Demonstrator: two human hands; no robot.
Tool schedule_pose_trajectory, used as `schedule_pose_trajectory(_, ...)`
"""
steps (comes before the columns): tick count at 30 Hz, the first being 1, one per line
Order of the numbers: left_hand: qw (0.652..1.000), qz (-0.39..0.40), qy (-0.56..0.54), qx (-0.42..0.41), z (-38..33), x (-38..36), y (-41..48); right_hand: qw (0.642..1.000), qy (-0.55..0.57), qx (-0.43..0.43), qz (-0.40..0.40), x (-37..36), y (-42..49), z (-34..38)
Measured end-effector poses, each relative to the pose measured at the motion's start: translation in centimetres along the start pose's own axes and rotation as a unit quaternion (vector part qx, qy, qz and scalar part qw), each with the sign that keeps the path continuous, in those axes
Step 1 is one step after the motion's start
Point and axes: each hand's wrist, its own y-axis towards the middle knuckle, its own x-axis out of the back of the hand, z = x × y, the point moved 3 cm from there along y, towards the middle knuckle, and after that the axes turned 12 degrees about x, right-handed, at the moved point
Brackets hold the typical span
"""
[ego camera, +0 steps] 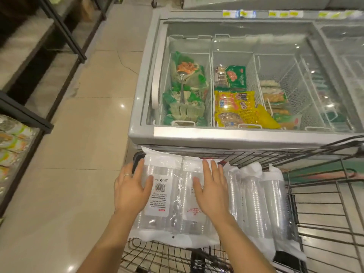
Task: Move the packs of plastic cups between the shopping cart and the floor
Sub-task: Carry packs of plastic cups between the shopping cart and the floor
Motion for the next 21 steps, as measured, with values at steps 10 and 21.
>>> schedule_pose_trajectory(10,0.988,-0.155,-0.017,-0.005,-0.2,17.1,-1.1,0.985,-0.054,0.162,-0.022,10.1,4.4,13.9)
schedule_pose_trajectory(21,0.945,-0.299,0.033,0.127,13.8,34.2,-12.1,0.918,-0.063,0.392,-0.015,12.7,0.4,37.5)
